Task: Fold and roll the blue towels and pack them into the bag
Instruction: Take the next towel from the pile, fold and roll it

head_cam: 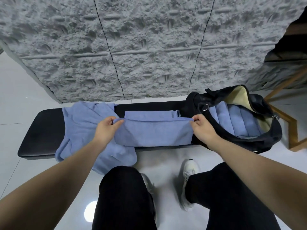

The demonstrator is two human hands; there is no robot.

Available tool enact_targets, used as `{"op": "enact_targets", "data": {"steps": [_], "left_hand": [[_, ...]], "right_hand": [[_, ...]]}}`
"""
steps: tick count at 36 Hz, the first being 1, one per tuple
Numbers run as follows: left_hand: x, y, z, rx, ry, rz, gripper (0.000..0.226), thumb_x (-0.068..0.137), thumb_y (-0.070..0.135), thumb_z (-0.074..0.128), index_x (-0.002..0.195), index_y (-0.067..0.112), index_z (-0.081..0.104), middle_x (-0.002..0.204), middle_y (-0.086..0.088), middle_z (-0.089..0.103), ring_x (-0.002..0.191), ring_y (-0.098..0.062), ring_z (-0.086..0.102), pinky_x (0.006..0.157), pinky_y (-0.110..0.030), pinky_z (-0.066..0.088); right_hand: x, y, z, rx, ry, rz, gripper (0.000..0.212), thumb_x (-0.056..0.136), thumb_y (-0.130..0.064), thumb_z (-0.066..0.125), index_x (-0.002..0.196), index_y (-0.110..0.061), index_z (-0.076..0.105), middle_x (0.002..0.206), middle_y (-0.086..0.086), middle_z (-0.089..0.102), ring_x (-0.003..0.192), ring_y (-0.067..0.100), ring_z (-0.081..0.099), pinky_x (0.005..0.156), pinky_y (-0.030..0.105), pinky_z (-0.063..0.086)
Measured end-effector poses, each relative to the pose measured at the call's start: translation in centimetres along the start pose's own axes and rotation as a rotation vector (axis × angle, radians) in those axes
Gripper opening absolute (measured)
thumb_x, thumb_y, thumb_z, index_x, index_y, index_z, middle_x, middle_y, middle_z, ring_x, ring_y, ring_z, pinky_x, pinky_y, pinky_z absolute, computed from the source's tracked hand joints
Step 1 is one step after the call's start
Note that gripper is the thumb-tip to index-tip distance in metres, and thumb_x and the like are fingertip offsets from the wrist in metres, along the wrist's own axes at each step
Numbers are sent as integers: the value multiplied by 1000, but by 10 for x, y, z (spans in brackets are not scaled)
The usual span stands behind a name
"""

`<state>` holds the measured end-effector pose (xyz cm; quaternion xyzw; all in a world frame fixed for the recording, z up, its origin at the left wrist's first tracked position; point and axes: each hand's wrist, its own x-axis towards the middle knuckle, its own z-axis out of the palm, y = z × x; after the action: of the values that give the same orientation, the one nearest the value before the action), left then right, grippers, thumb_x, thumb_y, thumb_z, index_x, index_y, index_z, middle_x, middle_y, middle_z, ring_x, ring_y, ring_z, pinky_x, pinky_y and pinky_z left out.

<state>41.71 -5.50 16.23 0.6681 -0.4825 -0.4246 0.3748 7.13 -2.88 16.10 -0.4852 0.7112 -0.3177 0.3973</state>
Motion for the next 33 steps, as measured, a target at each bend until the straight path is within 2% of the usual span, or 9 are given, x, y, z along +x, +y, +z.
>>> {"op": "enact_targets", "data": {"steps": [6,9,12,14,16,19,23,30,33], "left_hand": [[40,-1,21,-59,60,-57,15,85,28,75,76,22,64,72,5,59,73,-11,56,64,-26,44],[56,-5,28,-53,74,-67,14,88,28,71,77,23,64,75,7,62,73,-8,57,63,-23,45],[74,-12,34,-12,82,-70,13,92,28,66,79,27,65,75,4,63,75,-12,58,64,-25,46],[84,-17,39,18,72,-71,13,94,25,62,83,27,66,75,3,63,74,-13,56,62,-25,45],[93,-21,43,43,76,-74,10,96,23,58,92,21,67,79,1,63,75,-13,55,59,-22,43],[103,-28,49,76,97,-92,14,96,23,58,100,15,67,83,-2,64,76,-15,55,59,-24,43],[114,-33,54,125,104,-91,9,94,24,61,94,16,65,75,4,61,74,-14,54,59,-24,41],[126,-39,61,135,136,-89,11,93,26,62,94,15,65,71,7,58,69,-11,51,56,-21,39],[126,-39,66,254,97,-72,8,94,23,60,94,16,63,81,6,61,76,-13,54,56,-18,38]], "right_hand": [[30,1,15,127,119,68,7,95,-21,48,90,-25,50,72,-4,54,62,14,47,59,30,39],[38,-1,20,38,135,41,5,97,-22,46,99,-20,49,78,-2,59,65,16,52,61,32,43],[49,-1,24,-78,160,45,7,96,-26,43,102,-22,45,85,1,63,76,26,61,69,41,53],[56,-2,27,-135,150,46,5,95,-27,41,99,-25,42,82,2,62,71,29,65,67,49,58],[61,-5,29,-154,139,53,3,96,-28,39,98,-28,41,77,-1,61,61,28,68,64,51,59],[69,-9,32,-162,121,65,6,99,-28,36,103,-26,41,75,-3,61,55,24,68,62,47,60],[82,-12,32,-177,98,94,10,100,-24,35,108,-21,41,80,4,62,57,26,67,55,38,59],[103,-8,35,-227,61,149,12,97,-20,35,107,-21,41,85,7,63,64,31,70,58,40,60],[109,-7,39,-256,28,160,12,98,-20,35,108,-21,41,89,6,63,71,30,69,50,29,52]]}}
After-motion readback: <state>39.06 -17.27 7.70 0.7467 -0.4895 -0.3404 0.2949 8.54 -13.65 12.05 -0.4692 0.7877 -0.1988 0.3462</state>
